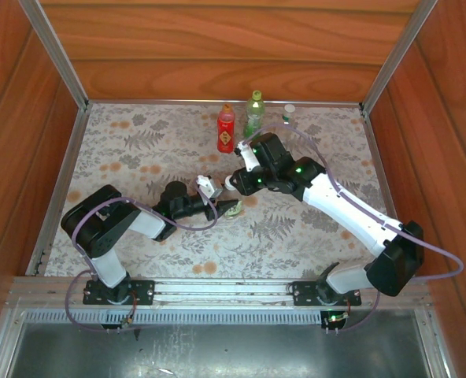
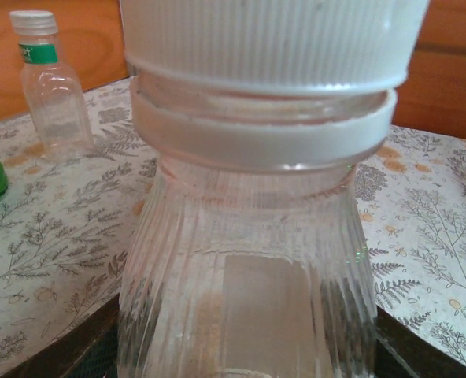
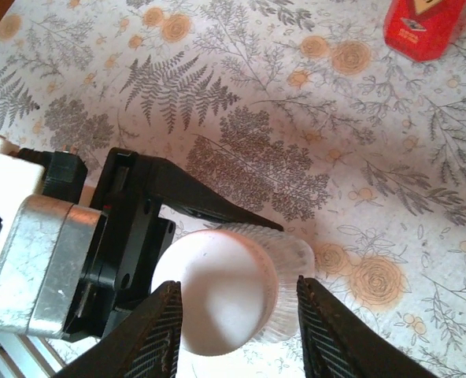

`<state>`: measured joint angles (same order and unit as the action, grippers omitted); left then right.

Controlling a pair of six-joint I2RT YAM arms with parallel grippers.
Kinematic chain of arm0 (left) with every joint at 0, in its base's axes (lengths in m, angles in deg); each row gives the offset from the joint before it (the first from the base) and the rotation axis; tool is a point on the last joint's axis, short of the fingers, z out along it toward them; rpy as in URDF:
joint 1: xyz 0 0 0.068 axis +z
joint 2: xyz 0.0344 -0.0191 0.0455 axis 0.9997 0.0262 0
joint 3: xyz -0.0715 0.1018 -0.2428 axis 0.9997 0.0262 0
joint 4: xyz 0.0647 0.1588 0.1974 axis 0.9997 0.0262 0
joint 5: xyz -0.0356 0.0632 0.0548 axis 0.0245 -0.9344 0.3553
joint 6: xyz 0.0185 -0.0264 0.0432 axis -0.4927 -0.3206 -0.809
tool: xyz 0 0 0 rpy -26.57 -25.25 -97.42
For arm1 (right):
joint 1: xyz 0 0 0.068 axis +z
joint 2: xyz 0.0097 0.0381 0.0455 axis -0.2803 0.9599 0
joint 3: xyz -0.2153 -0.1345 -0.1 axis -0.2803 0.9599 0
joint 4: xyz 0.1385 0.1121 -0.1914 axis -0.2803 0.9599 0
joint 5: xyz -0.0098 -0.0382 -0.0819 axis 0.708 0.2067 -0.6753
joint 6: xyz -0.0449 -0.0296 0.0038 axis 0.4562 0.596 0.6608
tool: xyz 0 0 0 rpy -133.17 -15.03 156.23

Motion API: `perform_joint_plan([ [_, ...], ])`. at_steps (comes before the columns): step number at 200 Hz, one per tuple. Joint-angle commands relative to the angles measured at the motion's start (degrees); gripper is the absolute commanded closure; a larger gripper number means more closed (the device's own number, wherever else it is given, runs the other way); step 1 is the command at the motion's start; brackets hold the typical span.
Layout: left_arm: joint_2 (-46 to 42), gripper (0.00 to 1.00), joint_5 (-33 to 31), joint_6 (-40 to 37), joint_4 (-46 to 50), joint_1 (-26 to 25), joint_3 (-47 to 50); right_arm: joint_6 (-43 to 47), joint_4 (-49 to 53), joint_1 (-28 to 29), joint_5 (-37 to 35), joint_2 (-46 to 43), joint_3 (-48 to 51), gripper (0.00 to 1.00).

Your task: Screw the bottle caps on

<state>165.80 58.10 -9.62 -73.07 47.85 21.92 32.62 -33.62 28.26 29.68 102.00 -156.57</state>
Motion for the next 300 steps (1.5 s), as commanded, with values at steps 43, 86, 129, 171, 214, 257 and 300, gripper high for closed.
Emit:
perform_joint_plan([
  [43, -0.04, 0.43, 0.97, 0.39, 3.93, 0.69, -0.17, -2.30, 11.26, -0.15, -3.16, 5.03, -1.27, 0.63],
  [86, -0.05, 0.43, 1.46, 0.03, 3.93, 0.70, 0.16, -2.95, 10.37, -2.19, -0.29, 4.94, -3.32, 0.65],
  [129, -0.09, 0.44, 0.93, -0.06, 3.93, 0.83, 0.23, -1.72, 10.96, -2.44, 5.24, 3.79, -2.10, 0.83],
  [171, 0.22, 0.44, 1.27, 0.45, 3.93, 0.78, -0.17, -0.93, 12.15, -2.46, 12.46, 1.40, -0.97, 0.84],
  [214, 0.33, 0.44, 2.02, 0.33, 3.93, 0.91, -0.31, -0.13, 12.76, -2.52, 14.14, -1.80, -1.94, 0.82],
  [257, -0.36, 0.44, 5.47, -2.87, 3.93, 0.95, 0.96, 10.45, 11.56, -2.70, 6.44, -4.57, -1.99, 0.49],
  [300, -3.67, 0.44, 13.16, -8.05, 7.06, 1.46, 3.11, 37.22, 11.64, -2.70, 10.32, -5.63, -0.39, 0.29],
])
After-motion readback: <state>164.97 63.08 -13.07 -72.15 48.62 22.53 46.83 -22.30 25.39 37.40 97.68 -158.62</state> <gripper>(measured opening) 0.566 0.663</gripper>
